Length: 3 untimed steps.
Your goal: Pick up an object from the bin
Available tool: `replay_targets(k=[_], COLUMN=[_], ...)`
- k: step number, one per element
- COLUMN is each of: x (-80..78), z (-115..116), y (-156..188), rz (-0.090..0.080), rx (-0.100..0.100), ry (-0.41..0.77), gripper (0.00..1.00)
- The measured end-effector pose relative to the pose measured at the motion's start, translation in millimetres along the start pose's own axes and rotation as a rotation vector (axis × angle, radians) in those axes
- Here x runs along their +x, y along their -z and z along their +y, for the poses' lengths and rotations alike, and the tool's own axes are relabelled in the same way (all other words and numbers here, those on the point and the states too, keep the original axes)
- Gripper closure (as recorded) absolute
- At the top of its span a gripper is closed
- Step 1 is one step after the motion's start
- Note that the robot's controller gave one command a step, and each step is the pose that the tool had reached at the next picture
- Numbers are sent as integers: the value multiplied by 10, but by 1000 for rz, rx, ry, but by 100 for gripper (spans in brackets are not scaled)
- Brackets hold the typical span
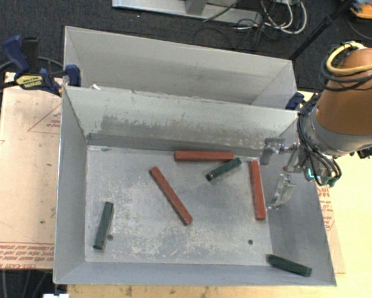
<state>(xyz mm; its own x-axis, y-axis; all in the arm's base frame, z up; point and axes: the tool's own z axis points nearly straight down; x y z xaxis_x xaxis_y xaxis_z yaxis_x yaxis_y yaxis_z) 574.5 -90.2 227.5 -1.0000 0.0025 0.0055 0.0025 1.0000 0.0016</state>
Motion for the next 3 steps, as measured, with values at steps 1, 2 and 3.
replay_targets(k=[1,2,3], x=[-609,-830,-854], z=[38,351,327], y=[-808,-1551,-1483], rz=[-7,-4,-13], rx=[0,-2,1], ry=[-33,-39,-42], gripper=[0,0,100])
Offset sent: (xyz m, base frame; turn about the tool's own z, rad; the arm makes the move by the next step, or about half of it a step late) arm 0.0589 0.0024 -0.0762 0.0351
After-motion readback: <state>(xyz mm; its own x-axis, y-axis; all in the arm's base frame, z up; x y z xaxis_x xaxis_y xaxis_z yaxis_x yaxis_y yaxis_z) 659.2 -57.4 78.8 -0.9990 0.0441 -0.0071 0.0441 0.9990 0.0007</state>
